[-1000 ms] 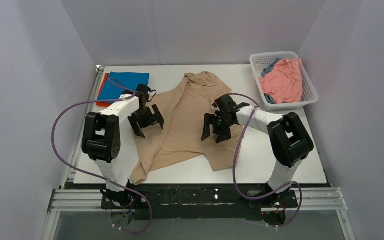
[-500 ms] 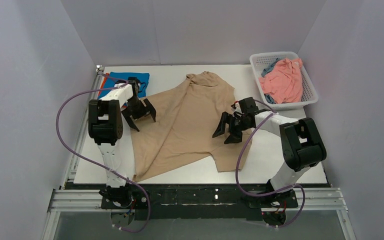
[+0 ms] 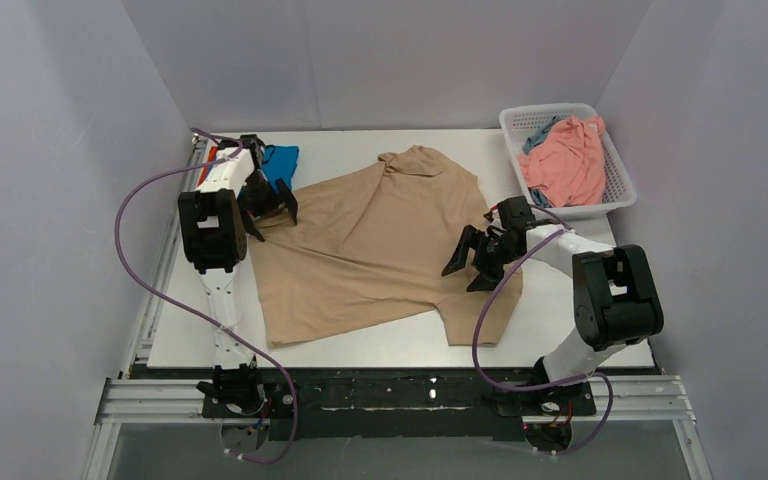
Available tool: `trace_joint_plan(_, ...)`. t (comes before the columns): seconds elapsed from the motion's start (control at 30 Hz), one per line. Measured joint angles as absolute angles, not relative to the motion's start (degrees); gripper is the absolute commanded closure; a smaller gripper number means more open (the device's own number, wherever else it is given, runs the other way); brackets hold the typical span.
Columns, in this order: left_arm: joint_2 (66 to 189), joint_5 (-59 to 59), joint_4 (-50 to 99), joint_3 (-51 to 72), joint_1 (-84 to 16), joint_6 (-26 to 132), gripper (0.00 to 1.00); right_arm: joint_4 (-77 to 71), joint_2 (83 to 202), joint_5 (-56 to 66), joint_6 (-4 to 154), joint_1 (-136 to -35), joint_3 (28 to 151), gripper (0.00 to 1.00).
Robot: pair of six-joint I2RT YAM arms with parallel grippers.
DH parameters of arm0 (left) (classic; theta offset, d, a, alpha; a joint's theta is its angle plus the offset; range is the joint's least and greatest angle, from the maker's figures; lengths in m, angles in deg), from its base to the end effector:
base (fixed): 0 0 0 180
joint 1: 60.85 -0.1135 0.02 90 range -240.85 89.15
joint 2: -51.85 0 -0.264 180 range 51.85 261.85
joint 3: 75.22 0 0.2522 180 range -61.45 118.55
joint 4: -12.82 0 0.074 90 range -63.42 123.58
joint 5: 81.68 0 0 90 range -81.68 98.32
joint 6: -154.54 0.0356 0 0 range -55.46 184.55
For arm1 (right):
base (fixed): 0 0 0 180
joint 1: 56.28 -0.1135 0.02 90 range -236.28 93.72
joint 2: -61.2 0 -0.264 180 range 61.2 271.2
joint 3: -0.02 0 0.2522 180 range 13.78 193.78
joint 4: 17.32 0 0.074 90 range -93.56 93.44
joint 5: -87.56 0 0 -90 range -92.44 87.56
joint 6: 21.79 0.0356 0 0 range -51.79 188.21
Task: Fold and stack the t-shirts
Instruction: Flatten out the tshirt
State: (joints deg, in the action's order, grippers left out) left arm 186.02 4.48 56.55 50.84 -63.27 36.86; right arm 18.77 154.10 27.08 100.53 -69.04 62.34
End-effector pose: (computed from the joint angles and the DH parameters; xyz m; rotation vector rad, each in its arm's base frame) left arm 0.5209 0.0196 0.1812 -0.6193 2.4145 -0.2700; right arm 0.2810 0.0816 0.1525 0.3284 2.8094 0.9108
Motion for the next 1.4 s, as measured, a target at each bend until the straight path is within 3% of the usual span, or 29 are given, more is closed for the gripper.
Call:
trace_joint_plan(0.2, 185.4, 3.3, 56.1, 50.3, -63.3, 37.3, 0.02, 24.6, 147.9, 19.5, 98.3, -68.9, 62.4, 0.09)
trace_joint_plan(0.47, 174.4, -0.6, 54.6, 43.9, -62.7, 35.4, 0.02, 28.1, 126.5, 11.5, 96.4, -68.6, 65.9, 0.03)
trace_joint_plan(0.7, 143.9, 1.4, 57.3, 27.1, -57.2, 31.7, 0.02, 27.5, 111.9, 0.2, 100.8, -67.9, 62.6, 0.05)
trace_joint_plan(0.87, 119.0, 5.5, 61.1, 4.3, -52.7, 25.2, 0.02, 29.3, 109.9, -1.7, 100.7, -67.5, 57.4, 0.05)
trace_joint_plan(1.03, 104.1, 8.7, 66.5, -14.8, -52.5, 18.0, 0.02, 31.5, 108.4, -2.2, 100.5, -67.5, 54.2, 0.06)
trace_joint_plan(1.17, 100.6, 9.5, 62.5, -19.9, -52.5, 13.8, 0.09, 32.6, 108.2, -2.3, 100.5, -67.5, 53.2, 0.07)
trace_joint_plan(1.23, 100.4, 9.4, 59.4, -22.0, -52.5, 12.3, 0.19, 33.0, 108.2, -2.3, 100.6, -67.5, 53.2, 0.08)
trace_joint_plan(1.4, 104.8, 9.4, 54.3, -26.3, -52.5, 9.1, 0.29, 33.1, 108.7, -2.3, 100.7, -67.5, 53.1, 0.09)
